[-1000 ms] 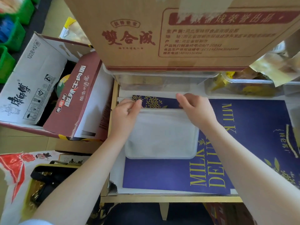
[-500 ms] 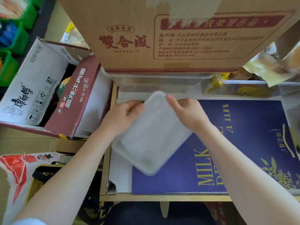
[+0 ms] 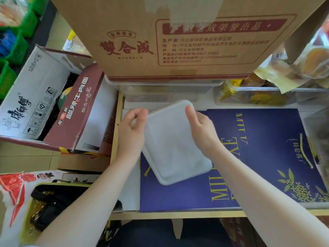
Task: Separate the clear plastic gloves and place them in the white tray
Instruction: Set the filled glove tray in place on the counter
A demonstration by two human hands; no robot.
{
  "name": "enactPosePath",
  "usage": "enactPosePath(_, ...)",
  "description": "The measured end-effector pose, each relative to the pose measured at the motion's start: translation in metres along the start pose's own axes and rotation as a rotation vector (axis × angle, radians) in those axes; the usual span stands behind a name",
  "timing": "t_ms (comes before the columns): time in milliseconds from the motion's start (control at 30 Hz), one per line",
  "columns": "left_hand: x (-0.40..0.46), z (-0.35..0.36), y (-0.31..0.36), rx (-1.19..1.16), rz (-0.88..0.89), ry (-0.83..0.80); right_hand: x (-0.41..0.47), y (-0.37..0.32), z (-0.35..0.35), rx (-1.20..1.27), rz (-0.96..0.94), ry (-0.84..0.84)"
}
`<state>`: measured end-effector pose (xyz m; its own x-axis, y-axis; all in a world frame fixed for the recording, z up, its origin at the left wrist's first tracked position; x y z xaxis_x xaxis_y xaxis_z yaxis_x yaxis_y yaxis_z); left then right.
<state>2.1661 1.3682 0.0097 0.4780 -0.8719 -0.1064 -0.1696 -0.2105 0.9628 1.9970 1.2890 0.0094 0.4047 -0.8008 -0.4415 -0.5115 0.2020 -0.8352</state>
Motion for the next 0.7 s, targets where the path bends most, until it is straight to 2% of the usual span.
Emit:
enactPosePath(67, -0.005, 0.000, -0.016, 0.014, -0.069, -0.086, 0.006, -0.013, -0.007, -0.225, -0.071, 0.002)
enactPosePath(200, 0.000, 0.006, -0.027, 0.125, -0.133, -0.479, 0.013, -0.023, -0.004, -0.616, -0.106, -0.117)
enactPosePath(267, -0.003, 0.015, -0.023, 0.167, -0.149, -0.590, 0.011, -0.027, 0.008, -0.758, -0.160, -0.191)
enactPosePath(333, -0.009, 0.023, -0.013, 0.293, -0.108, -0.555, 0.007, -0.027, 0.016, -0.725, -0.218, -0.301)
enactPosePath(400, -0.013, 0.017, -0.010, 0.347, -0.063, -0.391, 0.005, -0.024, 0.006, -0.610, -0.202, -0.334)
enactPosePath(533, -0.021, -0.003, -0.026, 0.209, -0.074, -0.194, -0.002, 0.000, -0.031, -0.691, -0.065, -0.127)
enactPosePath(633, -0.031, -0.005, -0.040, 0.114, -0.138, -0.171, -0.001, 0.015, -0.038, -0.467, 0.012, -0.035)
enactPosePath(700, -0.034, -0.003, -0.053, 0.093, -0.191, -0.211, 0.000, 0.014, -0.034, -0.481, 0.018, 0.028)
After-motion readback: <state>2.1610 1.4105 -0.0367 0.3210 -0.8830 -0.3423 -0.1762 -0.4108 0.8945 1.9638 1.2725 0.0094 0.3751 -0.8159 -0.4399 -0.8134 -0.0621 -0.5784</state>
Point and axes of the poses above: each hand's wrist, its own x-axis towards the middle knuckle, its own z-axis out of the palm, y = z × x, the point moved 5 cm from there along x, towards the middle knuckle, and after that the axes turned 10 degrees about -y, right-handed, at the moved point
